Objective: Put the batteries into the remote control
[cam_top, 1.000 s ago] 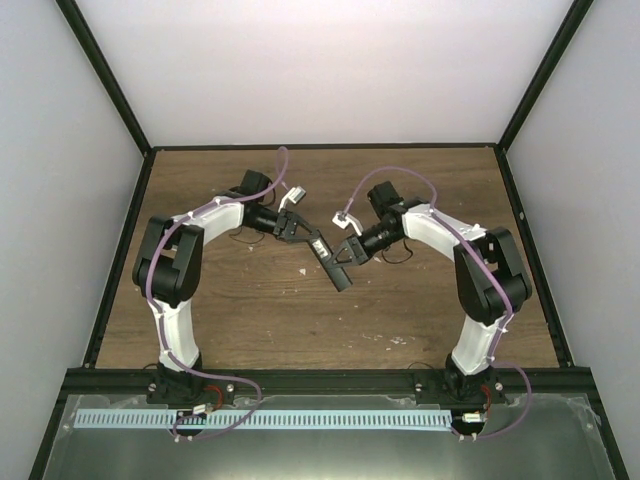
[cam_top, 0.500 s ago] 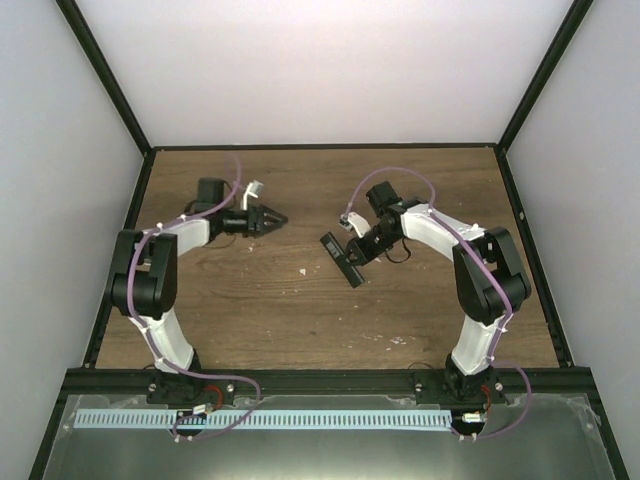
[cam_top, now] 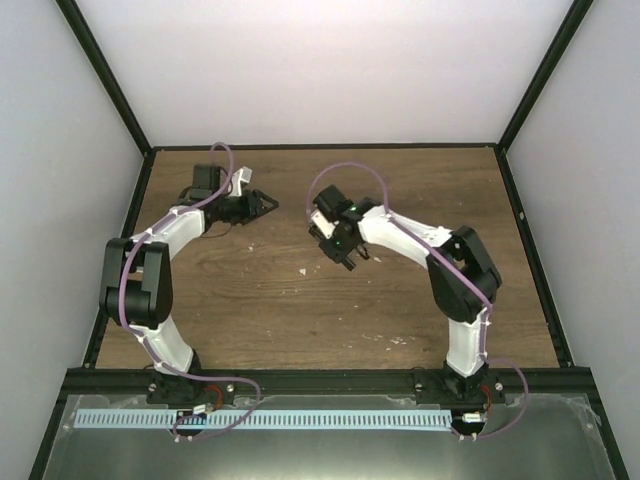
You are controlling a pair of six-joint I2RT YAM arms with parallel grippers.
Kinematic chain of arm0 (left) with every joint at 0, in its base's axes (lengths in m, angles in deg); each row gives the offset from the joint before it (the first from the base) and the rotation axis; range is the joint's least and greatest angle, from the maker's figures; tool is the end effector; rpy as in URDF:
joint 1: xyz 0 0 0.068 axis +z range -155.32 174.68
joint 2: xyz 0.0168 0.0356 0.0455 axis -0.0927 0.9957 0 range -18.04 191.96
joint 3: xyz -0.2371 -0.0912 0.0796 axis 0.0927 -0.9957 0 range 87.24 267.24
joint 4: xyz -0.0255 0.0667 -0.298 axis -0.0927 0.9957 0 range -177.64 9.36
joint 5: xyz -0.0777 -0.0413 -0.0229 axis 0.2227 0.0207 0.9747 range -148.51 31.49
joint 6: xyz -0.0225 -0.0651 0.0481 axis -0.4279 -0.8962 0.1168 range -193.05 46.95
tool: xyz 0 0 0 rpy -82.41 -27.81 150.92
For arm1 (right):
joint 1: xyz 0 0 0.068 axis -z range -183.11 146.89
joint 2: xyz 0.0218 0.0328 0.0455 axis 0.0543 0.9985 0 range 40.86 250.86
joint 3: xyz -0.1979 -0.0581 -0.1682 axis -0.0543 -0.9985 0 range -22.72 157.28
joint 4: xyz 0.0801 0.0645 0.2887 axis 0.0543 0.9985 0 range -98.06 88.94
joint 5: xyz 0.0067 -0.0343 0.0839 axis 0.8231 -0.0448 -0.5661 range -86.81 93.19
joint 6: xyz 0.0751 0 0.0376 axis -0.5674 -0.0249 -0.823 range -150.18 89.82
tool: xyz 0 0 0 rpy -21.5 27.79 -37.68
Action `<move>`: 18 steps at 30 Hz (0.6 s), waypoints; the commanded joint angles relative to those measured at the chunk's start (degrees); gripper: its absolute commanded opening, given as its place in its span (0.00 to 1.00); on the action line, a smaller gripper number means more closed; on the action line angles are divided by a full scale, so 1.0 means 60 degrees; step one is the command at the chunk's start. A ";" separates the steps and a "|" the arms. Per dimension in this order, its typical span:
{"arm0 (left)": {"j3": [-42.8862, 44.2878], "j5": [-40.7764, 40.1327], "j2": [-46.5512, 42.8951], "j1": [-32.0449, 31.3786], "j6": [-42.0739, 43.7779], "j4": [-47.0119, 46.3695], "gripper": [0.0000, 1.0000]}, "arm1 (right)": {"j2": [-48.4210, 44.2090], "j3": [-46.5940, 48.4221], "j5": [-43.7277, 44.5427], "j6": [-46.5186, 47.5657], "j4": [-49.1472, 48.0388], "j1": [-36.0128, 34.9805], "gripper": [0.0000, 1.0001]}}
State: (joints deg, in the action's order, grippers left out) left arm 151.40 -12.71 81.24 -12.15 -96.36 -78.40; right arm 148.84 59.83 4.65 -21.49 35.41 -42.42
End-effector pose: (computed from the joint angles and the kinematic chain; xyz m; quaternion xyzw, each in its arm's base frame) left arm 0.4155 -0.1030 0.1604 0.0277 0.8620 -0.4392 0.2517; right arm 0.3435 0.2788 0.1489 -0.3977 0.8990 0.0363 0.1799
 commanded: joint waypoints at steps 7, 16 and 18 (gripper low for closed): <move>0.0781 -0.2671 -0.0350 0.0158 -0.0537 0.2166 0.52 | 0.1231 0.0524 0.3430 0.0262 -0.0254 -0.1182 0.01; 0.0787 -0.2626 -0.0334 0.0165 -0.0422 0.2278 0.51 | 0.1330 0.0320 0.3468 0.0441 -0.0579 -0.1347 0.20; 0.0798 -0.2628 -0.0331 0.0171 -0.0396 0.2287 0.52 | 0.1236 0.0257 0.3133 0.0459 -0.0663 -0.1383 0.27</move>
State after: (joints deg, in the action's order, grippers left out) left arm 154.86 -27.85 80.79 -11.21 -98.96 -65.51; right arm 156.58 60.20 24.32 -19.22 33.07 -49.81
